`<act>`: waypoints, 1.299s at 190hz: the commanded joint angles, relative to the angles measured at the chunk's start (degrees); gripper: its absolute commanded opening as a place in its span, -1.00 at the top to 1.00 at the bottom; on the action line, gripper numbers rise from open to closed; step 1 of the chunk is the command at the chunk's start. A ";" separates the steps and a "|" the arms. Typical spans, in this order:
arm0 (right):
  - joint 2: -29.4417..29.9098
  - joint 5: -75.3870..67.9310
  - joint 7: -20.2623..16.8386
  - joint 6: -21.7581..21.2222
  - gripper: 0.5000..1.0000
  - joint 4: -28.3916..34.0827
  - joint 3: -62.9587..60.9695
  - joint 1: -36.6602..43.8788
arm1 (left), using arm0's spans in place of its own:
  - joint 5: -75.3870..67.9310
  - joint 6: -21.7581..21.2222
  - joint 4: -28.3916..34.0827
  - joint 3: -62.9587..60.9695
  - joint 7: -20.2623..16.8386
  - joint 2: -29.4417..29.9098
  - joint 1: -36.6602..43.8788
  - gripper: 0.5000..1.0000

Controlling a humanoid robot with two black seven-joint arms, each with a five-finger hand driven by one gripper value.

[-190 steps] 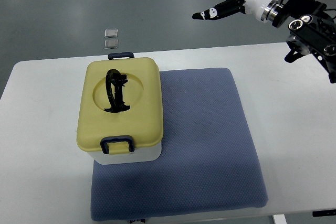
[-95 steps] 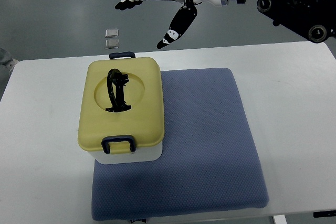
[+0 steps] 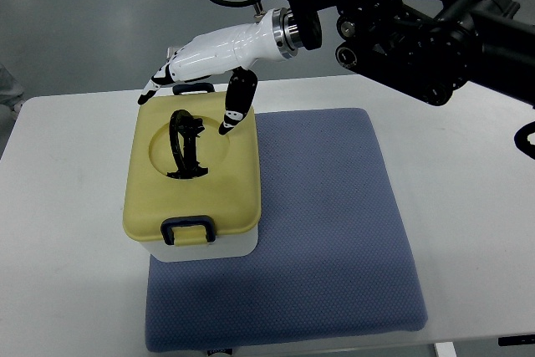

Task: Open white storage box with right hand
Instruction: 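Lower the right hand and grasp the black handle on the lid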

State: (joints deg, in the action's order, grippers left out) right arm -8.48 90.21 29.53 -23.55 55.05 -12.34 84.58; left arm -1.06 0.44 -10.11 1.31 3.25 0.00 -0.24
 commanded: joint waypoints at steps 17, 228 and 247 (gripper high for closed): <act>1.19 0.93 0.00 0.09 -0.45 1.12 0.82 0.41 | 0.00 0.00 0.00 -0.08 0.00 0.00 -0.02 -1.00; 2.06 3.57 -0.09 1.14 1.00 2.26 3.28 -0.73 | 0.00 0.00 0.00 0.01 0.00 0.00 -0.02 -1.00; 2.06 3.48 0.00 0.97 1.00 2.26 3.19 -0.64 | 0.00 0.00 0.00 0.01 0.00 0.00 -0.02 -1.00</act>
State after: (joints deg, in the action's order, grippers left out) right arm -6.42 93.75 29.45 -22.55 57.31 -9.10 83.79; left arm -1.06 0.42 -10.11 1.30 3.25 0.00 -0.23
